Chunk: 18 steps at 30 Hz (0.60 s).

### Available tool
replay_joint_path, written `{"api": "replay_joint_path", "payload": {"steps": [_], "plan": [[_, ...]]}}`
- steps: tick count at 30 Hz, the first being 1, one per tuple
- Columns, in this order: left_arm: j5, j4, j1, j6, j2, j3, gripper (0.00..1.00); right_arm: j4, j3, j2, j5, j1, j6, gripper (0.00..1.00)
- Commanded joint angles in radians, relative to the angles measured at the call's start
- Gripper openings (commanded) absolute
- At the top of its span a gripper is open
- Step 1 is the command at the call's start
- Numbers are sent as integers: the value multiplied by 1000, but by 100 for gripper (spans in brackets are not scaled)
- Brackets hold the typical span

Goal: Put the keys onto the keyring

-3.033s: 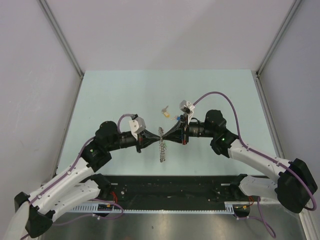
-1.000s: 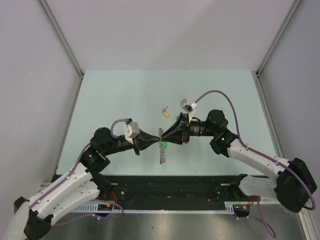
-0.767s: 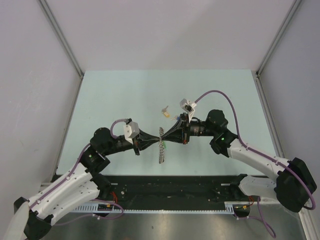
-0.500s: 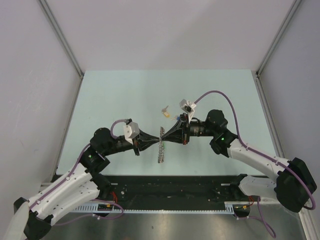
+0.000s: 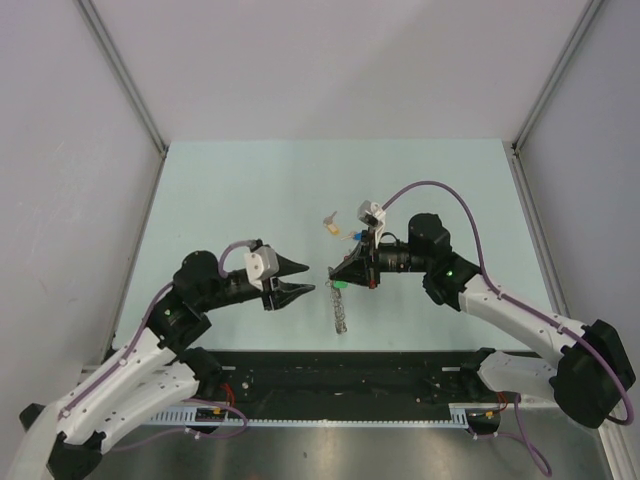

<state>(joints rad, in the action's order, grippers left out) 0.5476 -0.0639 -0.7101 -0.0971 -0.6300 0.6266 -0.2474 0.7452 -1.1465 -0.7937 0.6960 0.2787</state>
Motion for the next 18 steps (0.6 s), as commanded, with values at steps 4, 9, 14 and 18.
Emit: {"api": "replay_joint_path", "payload": {"steps": [4, 9, 14, 18], "plan": [[78, -106, 3, -64, -141, 108, 51, 69, 92, 19, 22, -3, -90, 0], [80, -129, 4, -43, -241, 136, 43, 91, 95, 19, 25, -3, -108, 0], [94, -145, 4, -53, -290, 162, 38, 94, 97, 19, 21, -3, -113, 0], [121, -146, 4, -70, -335, 182, 34, 96, 97, 24, 16, -1, -111, 0]]}}
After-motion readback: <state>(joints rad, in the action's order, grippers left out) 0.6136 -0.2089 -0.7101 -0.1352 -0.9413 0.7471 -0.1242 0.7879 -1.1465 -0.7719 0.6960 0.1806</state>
